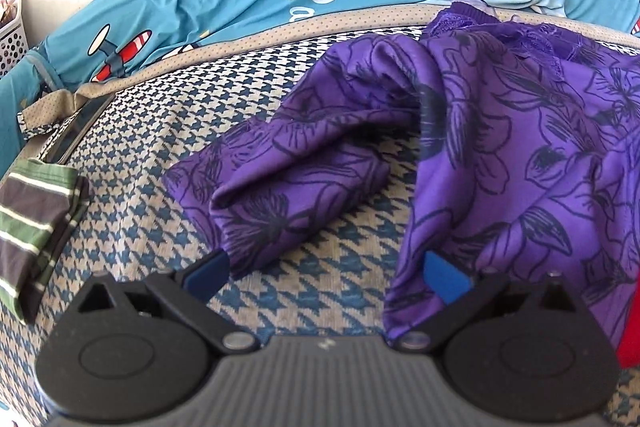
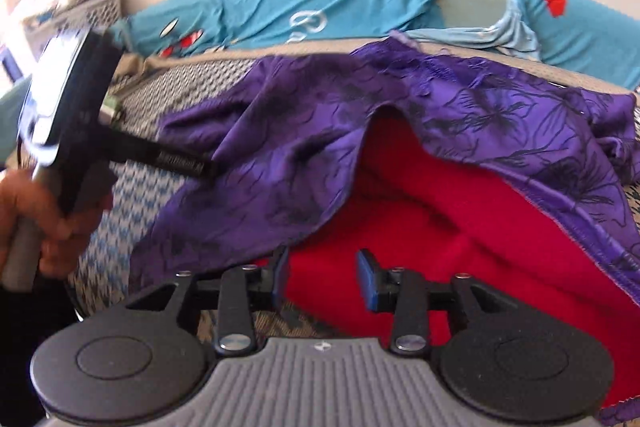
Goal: Fold clothes
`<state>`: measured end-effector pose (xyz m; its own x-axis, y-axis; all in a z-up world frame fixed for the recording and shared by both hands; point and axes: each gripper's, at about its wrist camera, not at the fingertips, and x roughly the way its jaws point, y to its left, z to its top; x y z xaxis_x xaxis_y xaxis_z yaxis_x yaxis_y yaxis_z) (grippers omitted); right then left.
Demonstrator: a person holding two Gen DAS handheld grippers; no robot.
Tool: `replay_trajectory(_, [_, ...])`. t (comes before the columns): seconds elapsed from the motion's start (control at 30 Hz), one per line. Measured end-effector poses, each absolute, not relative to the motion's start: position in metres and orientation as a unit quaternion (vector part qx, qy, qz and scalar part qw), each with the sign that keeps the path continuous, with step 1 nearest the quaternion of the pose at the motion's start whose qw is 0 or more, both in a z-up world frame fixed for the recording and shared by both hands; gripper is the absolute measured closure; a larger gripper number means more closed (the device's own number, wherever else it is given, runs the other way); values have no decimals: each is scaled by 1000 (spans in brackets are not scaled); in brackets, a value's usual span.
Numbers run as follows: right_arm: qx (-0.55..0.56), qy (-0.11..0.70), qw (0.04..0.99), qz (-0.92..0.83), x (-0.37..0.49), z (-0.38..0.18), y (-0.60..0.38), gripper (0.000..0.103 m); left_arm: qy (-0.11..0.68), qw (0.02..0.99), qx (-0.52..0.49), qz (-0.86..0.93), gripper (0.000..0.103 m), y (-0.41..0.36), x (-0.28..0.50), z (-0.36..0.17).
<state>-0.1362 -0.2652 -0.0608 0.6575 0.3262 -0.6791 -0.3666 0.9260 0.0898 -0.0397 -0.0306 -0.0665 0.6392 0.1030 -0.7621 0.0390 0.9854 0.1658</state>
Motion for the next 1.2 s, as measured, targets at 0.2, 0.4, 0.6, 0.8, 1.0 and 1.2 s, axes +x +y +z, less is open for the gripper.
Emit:
replay_trajectory(0.2, [-87,376,899,206,-144,-73,-246,52,425,902,77,14,0,-29,-40,-67])
replay_trajectory(0.4, [-139,360,901,197,-147,-81,-235,52,428,902,65,11,0,-28,-41,-65])
replay_trajectory(0.6, [-101,341,914,192,-140,-74,-240,89,418,907,55,-4,0,-24,-54,-53])
replay_trajectory(0.8, [-14,340,919,196,-110,-57,-255,91,391,917,52,-52,0,-20,-82,-30])
replay_trajectory(1.0, [70,359,911,191,-69,-48,-269,92,379,917,42,-115,0,-31,-96,-23])
replay_trajectory(1.2, [114,391,898,170,-39,-58,-276,92,367,912,30,-179,0,-42,-109,-17])
